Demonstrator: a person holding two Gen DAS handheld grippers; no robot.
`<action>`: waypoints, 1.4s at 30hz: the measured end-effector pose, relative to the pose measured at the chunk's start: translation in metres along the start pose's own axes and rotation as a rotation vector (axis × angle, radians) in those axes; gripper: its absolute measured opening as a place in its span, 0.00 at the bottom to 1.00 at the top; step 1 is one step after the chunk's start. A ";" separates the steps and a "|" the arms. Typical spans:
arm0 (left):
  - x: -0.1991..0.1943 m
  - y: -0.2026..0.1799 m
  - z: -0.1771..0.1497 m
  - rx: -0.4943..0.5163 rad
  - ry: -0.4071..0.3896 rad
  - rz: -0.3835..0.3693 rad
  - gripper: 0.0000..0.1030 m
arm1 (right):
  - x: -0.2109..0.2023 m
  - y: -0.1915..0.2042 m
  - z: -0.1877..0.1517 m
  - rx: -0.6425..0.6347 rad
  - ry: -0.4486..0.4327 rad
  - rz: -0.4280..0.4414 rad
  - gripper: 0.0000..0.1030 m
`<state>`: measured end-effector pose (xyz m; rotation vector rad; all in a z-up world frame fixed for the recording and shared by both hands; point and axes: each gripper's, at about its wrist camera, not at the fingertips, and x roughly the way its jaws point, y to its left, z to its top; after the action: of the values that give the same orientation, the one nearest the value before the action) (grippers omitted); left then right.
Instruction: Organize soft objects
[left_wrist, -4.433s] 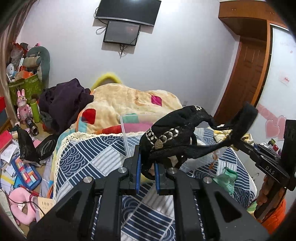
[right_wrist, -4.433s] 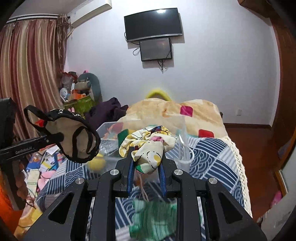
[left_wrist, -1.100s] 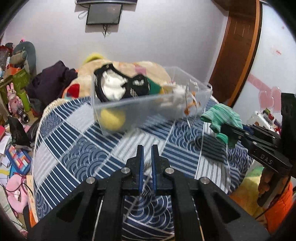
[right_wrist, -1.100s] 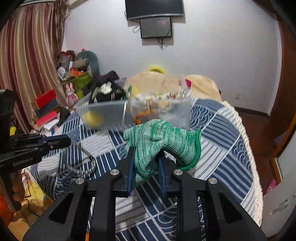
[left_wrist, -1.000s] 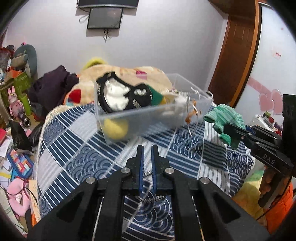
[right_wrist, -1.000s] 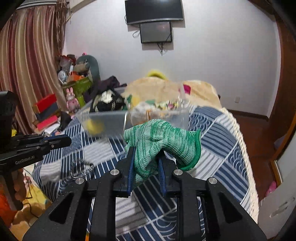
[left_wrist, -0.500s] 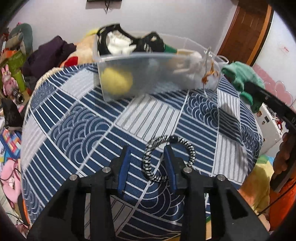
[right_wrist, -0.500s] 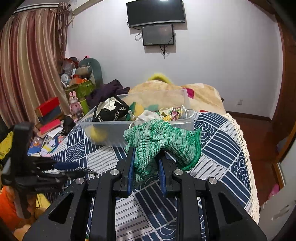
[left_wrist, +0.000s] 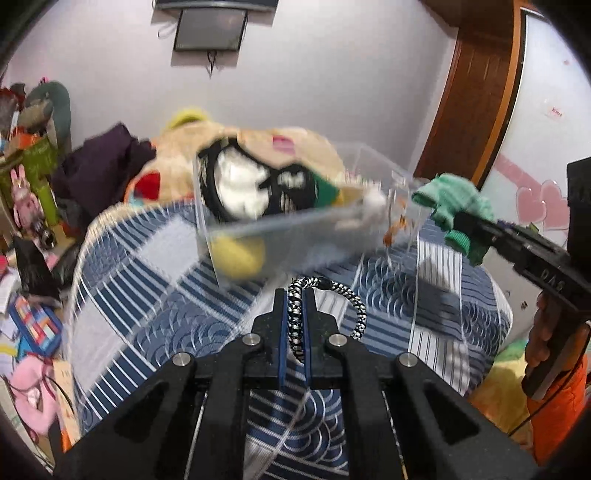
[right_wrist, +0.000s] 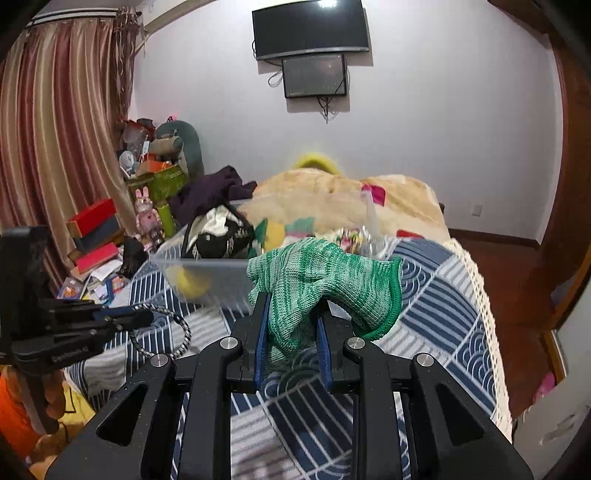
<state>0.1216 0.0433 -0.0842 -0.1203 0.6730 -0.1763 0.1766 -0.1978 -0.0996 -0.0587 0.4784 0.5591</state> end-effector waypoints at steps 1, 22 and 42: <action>-0.003 -0.001 0.005 0.009 -0.014 0.008 0.06 | 0.000 0.001 0.004 -0.004 -0.009 0.001 0.20; 0.053 0.029 0.069 -0.100 -0.089 0.093 0.06 | 0.088 0.029 0.030 -0.051 0.092 0.062 0.20; 0.053 0.025 0.048 -0.057 -0.010 0.121 0.36 | 0.052 0.021 0.019 -0.105 0.051 -0.059 0.79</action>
<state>0.1956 0.0593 -0.0836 -0.1349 0.6740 -0.0400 0.2125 -0.1507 -0.1044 -0.1875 0.4952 0.5260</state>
